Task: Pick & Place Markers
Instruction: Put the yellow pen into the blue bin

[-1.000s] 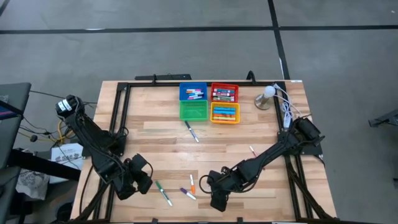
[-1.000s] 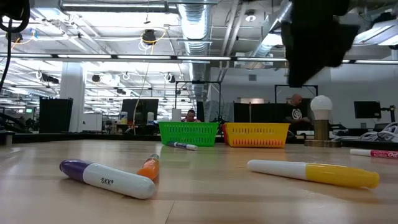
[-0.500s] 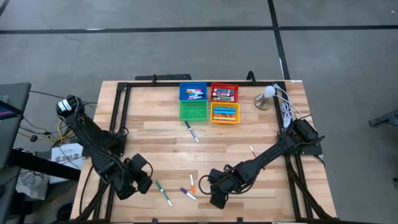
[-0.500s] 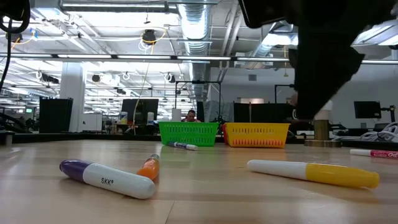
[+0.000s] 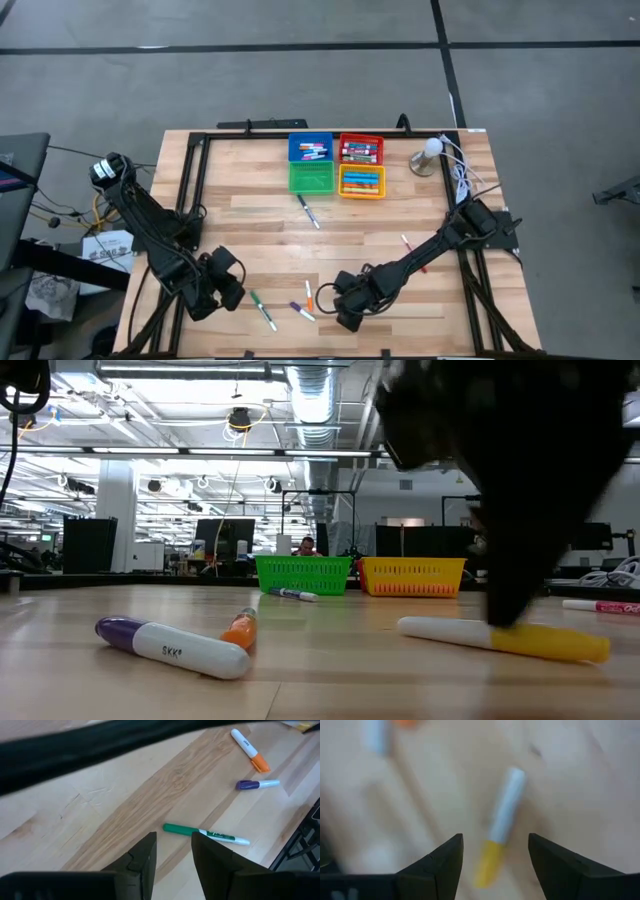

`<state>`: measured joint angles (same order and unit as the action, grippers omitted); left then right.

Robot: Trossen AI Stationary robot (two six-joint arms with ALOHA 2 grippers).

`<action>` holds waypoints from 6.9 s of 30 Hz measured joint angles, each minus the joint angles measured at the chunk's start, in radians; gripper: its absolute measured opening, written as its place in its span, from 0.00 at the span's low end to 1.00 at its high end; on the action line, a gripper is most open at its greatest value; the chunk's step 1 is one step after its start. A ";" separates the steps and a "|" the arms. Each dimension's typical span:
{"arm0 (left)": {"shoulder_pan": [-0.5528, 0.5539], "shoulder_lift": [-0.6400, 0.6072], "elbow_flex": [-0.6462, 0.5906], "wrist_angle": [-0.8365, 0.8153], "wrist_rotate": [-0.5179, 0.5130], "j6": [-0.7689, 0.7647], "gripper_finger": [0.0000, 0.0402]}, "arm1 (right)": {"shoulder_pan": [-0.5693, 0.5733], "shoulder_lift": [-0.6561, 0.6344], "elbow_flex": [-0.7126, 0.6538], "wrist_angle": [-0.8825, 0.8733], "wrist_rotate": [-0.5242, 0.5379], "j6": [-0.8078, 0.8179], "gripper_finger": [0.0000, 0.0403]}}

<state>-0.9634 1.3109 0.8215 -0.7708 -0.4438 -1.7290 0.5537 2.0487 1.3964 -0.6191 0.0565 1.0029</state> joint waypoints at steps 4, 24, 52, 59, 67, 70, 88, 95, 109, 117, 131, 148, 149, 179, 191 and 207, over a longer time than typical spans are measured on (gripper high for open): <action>0.000 -0.002 0.000 -0.008 -0.001 0.000 0.30 | 0.000 0.042 0.013 -0.043 0.001 0.031 0.53; 0.000 -0.003 0.000 -0.011 -0.005 0.000 0.30 | 0.025 0.067 0.024 -0.114 0.030 0.037 0.17; 0.074 -0.003 0.000 0.102 -0.088 0.099 0.30 | -0.097 0.064 0.184 -0.106 0.019 -0.243 0.08; 0.137 -0.005 0.000 0.211 -0.094 0.333 0.30 | -0.160 0.062 0.294 -0.110 0.022 -0.381 0.07; 0.240 -0.151 0.000 0.218 -0.139 0.512 0.30 | -0.239 0.060 0.454 -0.158 0.030 -0.543 0.07; 0.276 -0.244 0.000 0.219 -0.177 0.568 0.30 | -0.268 0.059 0.516 -0.199 0.059 -0.595 0.08; 0.507 -0.448 0.000 0.682 -0.196 1.121 0.35 | -0.460 -0.243 0.597 -0.220 0.122 -0.834 0.08; 0.603 -0.434 0.000 0.898 -0.068 1.239 0.49 | -0.483 -0.285 0.596 -0.186 0.099 -0.848 0.09; 0.722 -0.299 -0.002 1.143 0.090 1.230 0.58 | -0.484 -0.278 0.596 -0.099 0.071 -0.837 0.09; 0.762 -0.268 -0.001 1.189 0.128 1.228 0.57 | -0.485 -0.278 0.596 -0.095 0.080 -0.821 0.08; 0.784 -0.254 -0.001 1.243 0.116 1.337 0.52 | -0.486 -0.276 0.598 -0.077 0.083 -0.807 0.08; 0.787 -0.320 0.001 1.018 0.202 1.241 0.52 | -0.501 -0.300 0.596 -0.100 0.119 -0.810 0.07; 0.787 -0.328 0.001 1.010 0.202 1.239 0.52 | -0.503 -0.304 0.597 -0.097 0.120 -0.810 0.07; 0.842 -0.289 0.000 1.239 0.168 1.309 0.52 | -0.501 -0.310 0.597 -0.046 0.101 -0.772 0.07; 0.854 -0.258 0.000 1.292 0.171 1.310 0.52 | -0.487 -0.310 0.578 -0.010 0.098 -0.766 0.07; 0.881 -0.232 0.000 1.357 0.200 1.307 0.52 | -0.469 -0.300 0.575 0.001 0.098 -0.757 0.08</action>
<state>-0.0822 1.0786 0.8211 0.5859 -0.2439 -0.4225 0.0849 1.7488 1.9714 -0.6178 0.1543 0.2455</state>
